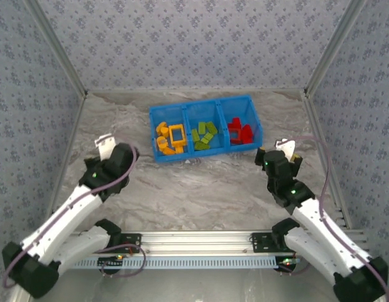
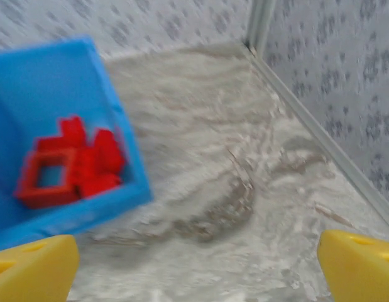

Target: Sort the legos into containers by color

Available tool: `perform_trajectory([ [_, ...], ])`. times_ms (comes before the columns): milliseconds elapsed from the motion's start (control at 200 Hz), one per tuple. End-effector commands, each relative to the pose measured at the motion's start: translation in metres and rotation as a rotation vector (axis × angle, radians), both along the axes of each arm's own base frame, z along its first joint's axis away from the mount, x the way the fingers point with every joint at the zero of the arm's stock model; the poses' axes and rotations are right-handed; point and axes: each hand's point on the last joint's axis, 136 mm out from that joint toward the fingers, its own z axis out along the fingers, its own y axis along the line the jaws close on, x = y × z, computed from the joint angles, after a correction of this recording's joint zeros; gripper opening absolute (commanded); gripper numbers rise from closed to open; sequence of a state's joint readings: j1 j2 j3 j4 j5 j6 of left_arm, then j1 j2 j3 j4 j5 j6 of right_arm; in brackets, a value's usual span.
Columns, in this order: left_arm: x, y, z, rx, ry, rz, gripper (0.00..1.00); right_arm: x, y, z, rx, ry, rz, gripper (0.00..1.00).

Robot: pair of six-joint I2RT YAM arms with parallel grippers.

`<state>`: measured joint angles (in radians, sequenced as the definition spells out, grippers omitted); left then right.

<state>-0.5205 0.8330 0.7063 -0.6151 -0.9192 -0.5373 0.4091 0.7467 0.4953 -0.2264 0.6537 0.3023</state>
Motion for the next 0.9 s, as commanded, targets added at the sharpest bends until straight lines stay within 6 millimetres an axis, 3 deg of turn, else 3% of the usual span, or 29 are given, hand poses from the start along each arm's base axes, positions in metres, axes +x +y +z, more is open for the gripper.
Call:
perform_trajectory([
  [0, 0.013, 0.016, -0.013, 0.018, -0.120, -0.020, 0.98, 0.027, -0.006, -0.012, -0.029, -0.091, 0.080, 1.00],
  [80, 0.014, 0.024, -0.039, 0.040, -0.131, -0.027, 0.98, 0.036, -0.018, -0.036, -0.034, -0.051, 0.062, 1.00],
  [235, 0.032, 0.031, -0.079, -0.005, -0.141, -0.058, 0.98, 0.063, -0.022, -0.069, -0.047, 0.010, 0.091, 1.00],
  [400, 0.074, 0.033, -0.088, -0.041, -0.095, -0.117, 0.98, 0.104, -0.016, -0.070, -0.087, 0.007, 0.161, 1.00],
  [510, 0.105, 0.036, -0.090, -0.078, -0.131, -0.140, 0.98, 0.119, -0.016, -0.073, -0.125, 0.024, 0.189, 1.00],
  [540, 0.112, 0.036, -0.089, -0.088, -0.151, -0.149, 0.98, 0.119, -0.018, -0.083, -0.106, 0.036, 0.186, 1.00],
  [620, 0.129, 0.035, -0.091, -0.080, -0.153, -0.188, 0.98, 0.116, -0.032, -0.084, -0.025, -0.018, 0.163, 1.00],
  [665, 0.133, 0.038, -0.102, -0.101, -0.168, -0.196, 0.98, 0.109, -0.039, -0.092, 0.009, -0.051, 0.143, 1.00],
  [720, 0.137, 0.025, -0.113, -0.116, -0.129, -0.273, 0.98, 0.105, -0.038, -0.091, 0.001, -0.093, 0.157, 1.00],
  [754, 0.139, 0.023, -0.111, -0.092, -0.195, -0.295, 0.98, 0.104, -0.033, -0.091, -0.008, -0.070, 0.172, 1.00],
  [824, 0.132, 0.027, -0.116, -0.119, -0.154, -0.261, 0.98, 0.107, -0.021, -0.091, -0.058, -0.067, 0.211, 1.00],
  [899, 0.136, 0.027, -0.115, -0.115, -0.157, -0.265, 0.98, 0.109, -0.026, -0.090, -0.055, -0.067, 0.185, 1.00],
])
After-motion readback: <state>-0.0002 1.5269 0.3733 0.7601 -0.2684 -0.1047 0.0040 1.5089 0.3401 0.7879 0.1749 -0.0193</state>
